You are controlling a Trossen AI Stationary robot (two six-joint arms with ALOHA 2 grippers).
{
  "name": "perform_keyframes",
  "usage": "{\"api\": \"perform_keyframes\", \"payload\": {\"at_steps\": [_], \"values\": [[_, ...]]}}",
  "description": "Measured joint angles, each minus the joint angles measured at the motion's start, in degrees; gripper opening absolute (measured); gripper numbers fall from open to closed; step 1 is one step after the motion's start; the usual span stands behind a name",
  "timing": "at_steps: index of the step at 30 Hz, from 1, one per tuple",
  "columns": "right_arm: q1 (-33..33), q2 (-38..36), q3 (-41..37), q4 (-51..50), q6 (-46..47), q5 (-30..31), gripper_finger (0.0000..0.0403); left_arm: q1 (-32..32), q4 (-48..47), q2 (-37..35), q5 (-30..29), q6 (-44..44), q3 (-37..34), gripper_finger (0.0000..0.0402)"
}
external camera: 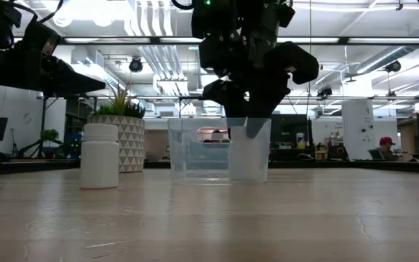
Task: Pick and place pill bottles into a basket
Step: Put the white pill bottle into the transparent container
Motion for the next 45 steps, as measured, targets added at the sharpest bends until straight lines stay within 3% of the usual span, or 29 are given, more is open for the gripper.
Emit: {"api": "perform_keyframes", "payload": {"at_steps": [5,11,22,34,39,45], "values": [[0.0,0.1,0.0,0.0,0.3,0.2,0.0245,0.0,0.0,0.0,0.0,0.0,0.0,0.0000],[0.0,0.0,0.8,-0.1,0.5,0.2,0.0271,0.0,0.0,0.0,0.0,0.0,0.0,0.0000],[0.0,-1.3,5.2,-1.2,2.1,-0.1,0.0265,0.0,0.0,0.1,0.0,0.0,0.0,0.0000],[0.0,-4.1,5.1,0.6,12.5,-0.1,0.0249,0.0,0.0,0.2,0.0,0.0,0.0,0.0000],[0.2,-4.1,3.6,5.4,19.2,-0.1,0.0249,0.0,0.0,0.2,0.0,0.0,0.0,0.0000],[1.7,-4.7,2.6,12.8,17.7,-0.2,0.0249,0.0,0.0,0.2,0.0,0.0,0.0,0.0000]]}}
